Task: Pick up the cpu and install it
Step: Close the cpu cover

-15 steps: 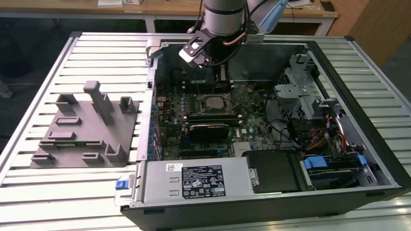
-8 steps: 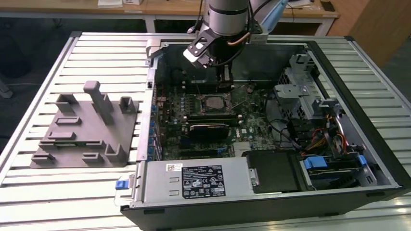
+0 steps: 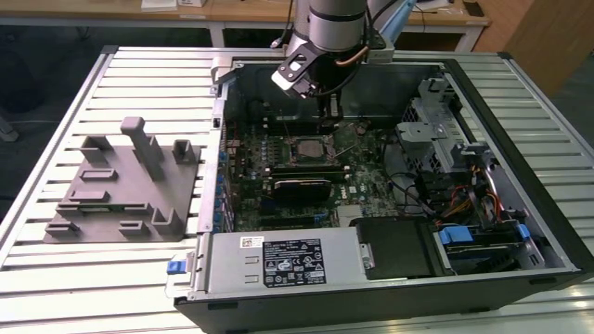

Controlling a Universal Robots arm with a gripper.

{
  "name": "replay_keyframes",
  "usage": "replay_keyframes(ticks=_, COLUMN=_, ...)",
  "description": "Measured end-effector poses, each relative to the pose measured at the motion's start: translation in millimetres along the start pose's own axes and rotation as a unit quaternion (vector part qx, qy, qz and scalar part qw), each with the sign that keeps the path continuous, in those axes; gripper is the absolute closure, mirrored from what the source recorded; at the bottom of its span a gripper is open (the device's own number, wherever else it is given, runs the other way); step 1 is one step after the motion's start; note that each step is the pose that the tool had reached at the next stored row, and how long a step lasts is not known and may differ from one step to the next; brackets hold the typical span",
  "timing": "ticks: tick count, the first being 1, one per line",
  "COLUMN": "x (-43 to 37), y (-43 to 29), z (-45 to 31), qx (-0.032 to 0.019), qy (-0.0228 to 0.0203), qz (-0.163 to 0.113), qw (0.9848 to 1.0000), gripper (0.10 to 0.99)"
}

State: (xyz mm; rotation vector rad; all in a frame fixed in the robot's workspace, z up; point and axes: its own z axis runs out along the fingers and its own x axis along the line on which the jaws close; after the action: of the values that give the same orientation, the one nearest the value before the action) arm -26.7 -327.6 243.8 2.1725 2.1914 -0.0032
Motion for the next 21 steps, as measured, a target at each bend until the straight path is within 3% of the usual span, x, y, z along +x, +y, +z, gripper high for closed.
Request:
replay_keyframes(ticks=13, x=-0.2, y=21.4, z=0.8, qx=0.0, qy=-0.0001, qz=0.0, qw=1.0, gripper=0.98)
replay_keyframes(ticks=17, x=-0.2, y=22.6, z=-0.1, qx=0.0001, qy=-0.0001, qz=0.0, qw=1.0, gripper=0.98)
replay_keyframes(ticks=21, x=-0.5, y=23.0, z=-7.3, qx=0.0, qy=0.0, qz=0.0, qw=1.0, gripper=0.98)
